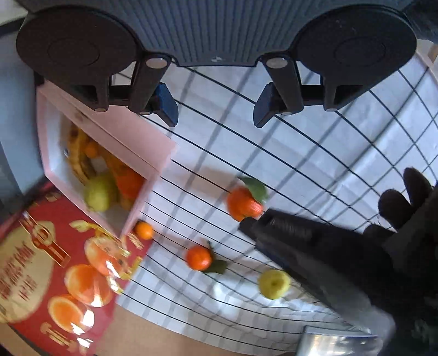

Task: Organize fruits
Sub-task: 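Reach the left tool to the leafy tangerine on the cloth and close on it, then lift the tangerine with the left tool while the right tool moves to a green pear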

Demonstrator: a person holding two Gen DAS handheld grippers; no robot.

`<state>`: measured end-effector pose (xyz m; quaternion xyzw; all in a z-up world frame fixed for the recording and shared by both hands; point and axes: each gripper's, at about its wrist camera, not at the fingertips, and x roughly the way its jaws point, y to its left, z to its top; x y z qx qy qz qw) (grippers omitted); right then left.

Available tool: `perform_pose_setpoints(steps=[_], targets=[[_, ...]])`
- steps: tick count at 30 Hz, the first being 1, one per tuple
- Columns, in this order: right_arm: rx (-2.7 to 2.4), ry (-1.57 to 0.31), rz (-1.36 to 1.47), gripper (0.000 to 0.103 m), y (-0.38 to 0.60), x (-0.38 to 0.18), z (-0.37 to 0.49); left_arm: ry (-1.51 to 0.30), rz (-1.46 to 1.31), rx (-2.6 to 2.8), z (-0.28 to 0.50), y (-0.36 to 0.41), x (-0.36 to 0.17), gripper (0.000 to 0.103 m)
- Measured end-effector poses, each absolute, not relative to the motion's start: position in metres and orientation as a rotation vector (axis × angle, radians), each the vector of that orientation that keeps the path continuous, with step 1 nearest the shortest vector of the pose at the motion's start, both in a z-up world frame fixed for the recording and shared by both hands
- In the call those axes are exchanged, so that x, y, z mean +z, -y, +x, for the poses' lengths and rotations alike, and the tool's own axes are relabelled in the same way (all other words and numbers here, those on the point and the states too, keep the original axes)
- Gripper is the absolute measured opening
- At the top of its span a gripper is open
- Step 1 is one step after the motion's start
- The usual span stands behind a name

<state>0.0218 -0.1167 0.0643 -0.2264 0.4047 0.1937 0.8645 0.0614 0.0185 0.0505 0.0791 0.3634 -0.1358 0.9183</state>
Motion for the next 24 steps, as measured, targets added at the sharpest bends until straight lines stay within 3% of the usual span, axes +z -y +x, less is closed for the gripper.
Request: perform_pose_setpoints(steps=[3,6,8,10,13,24], targets=[[0.365,-0.868,-0.441,0.062,0.133,0.061,0.021,-0.781,0.173,-0.268,0.068,-0.014,0.043,0.029],[0.335,-0.879,-0.427,0.062,0.142,0.058,0.020,-0.789,0.174,-0.272,0.068,-0.011,0.041,0.040],[0.324,-0.885,-0.411,0.062,0.146,0.057,0.020,-0.792,0.179,-0.308,0.069,-0.008,0.039,0.061],[0.319,-0.893,-0.399,0.062,0.148,0.055,0.021,-0.798,0.172,-0.347,0.069,-0.006,0.038,0.069],[0.318,-0.900,-0.403,0.062,0.147,0.052,0.021,-0.800,0.137,-0.330,0.071,-0.012,0.040,0.063],[0.336,-0.912,-0.419,0.062,0.140,0.046,0.023,-0.923,0.039,-0.227,0.100,-0.026,0.022,0.063]])
